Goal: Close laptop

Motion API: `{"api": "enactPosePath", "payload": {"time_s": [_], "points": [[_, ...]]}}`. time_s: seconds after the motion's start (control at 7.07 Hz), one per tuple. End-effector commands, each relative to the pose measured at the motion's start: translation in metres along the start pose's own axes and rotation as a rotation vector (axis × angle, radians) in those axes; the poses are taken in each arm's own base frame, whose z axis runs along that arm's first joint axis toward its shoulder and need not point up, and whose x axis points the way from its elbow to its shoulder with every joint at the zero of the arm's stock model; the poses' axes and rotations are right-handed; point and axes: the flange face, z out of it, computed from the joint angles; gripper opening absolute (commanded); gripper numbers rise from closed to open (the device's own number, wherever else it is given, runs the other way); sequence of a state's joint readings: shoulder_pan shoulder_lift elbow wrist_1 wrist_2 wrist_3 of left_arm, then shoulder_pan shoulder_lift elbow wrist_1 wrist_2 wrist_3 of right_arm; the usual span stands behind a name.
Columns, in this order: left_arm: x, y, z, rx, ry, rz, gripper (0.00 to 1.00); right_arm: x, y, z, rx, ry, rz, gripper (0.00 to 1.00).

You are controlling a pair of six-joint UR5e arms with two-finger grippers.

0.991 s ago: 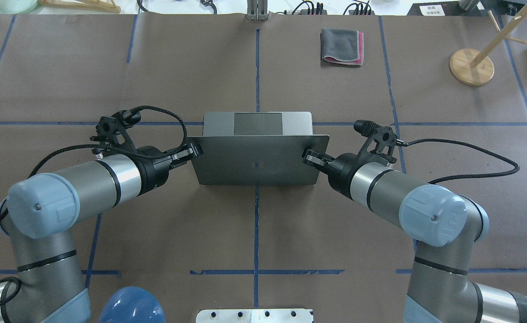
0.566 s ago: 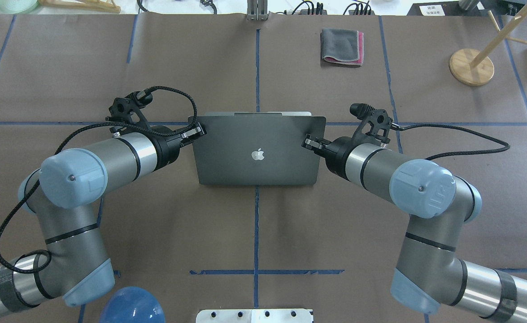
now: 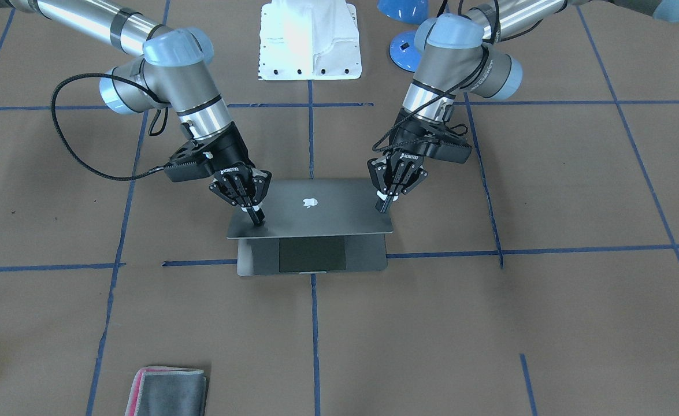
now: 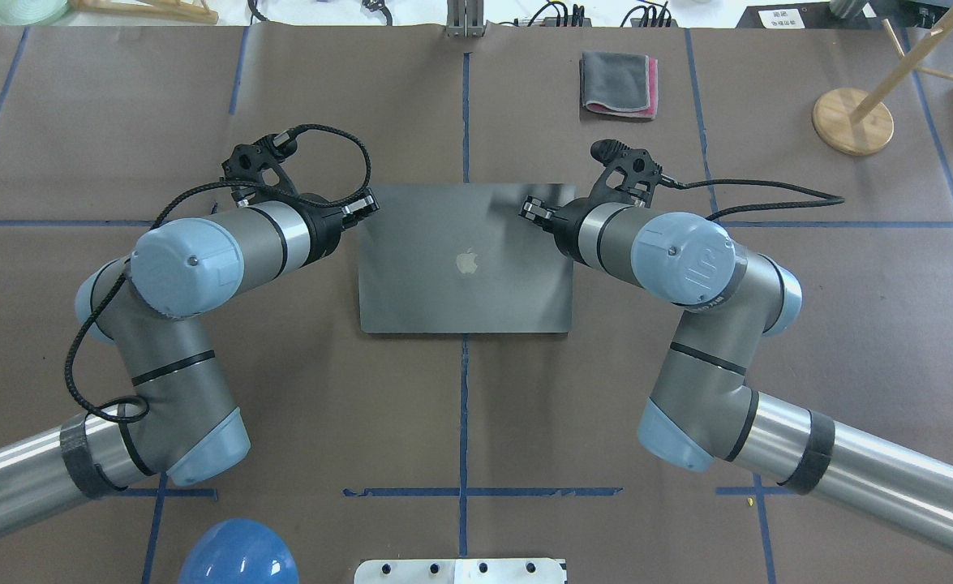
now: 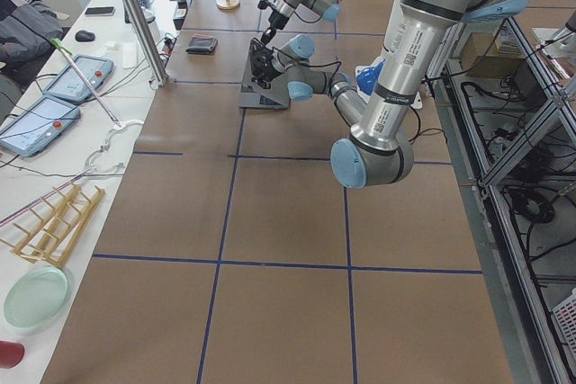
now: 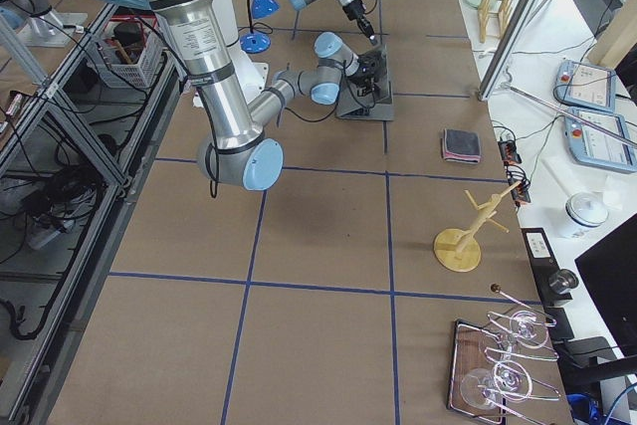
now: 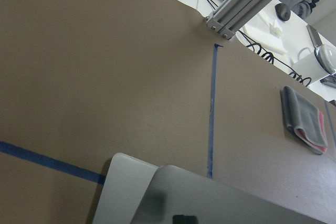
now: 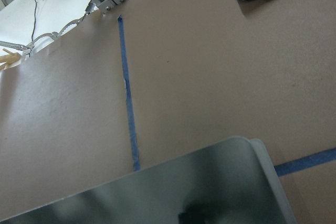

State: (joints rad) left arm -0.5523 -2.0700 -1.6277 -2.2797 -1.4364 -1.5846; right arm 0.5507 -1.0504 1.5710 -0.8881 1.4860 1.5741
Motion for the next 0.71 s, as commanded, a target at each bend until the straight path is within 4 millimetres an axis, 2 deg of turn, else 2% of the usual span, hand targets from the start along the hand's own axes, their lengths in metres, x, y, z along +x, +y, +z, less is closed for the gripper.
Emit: {"api": "enactPosePath", "payload": {"time_s": [0.0,0.14,0.28,0.42,0.57], "points": [[-0.018,0.005,0.063,0.003,-0.11,0.015,0.0,0.005,-0.004,0.049,-0.006,0.082,-0.004,0.0],[-0.025,0.008,0.072,-0.014,-0.132,0.047,0.0,0.006,-0.003,0.055,-0.008,0.094,-0.006,0.0],[-0.027,0.008,0.072,-0.068,-0.143,0.053,0.0,0.003,-0.003,0.053,-0.014,0.09,-0.007,0.03],[-0.025,-0.005,0.067,-0.133,-0.151,0.036,0.16,-0.003,-0.014,0.043,-0.08,0.084,0.008,0.23],[-0.028,-0.042,0.055,-0.263,-0.198,-0.013,0.67,-0.01,-0.034,0.024,-0.15,0.118,0.022,0.99]]}}
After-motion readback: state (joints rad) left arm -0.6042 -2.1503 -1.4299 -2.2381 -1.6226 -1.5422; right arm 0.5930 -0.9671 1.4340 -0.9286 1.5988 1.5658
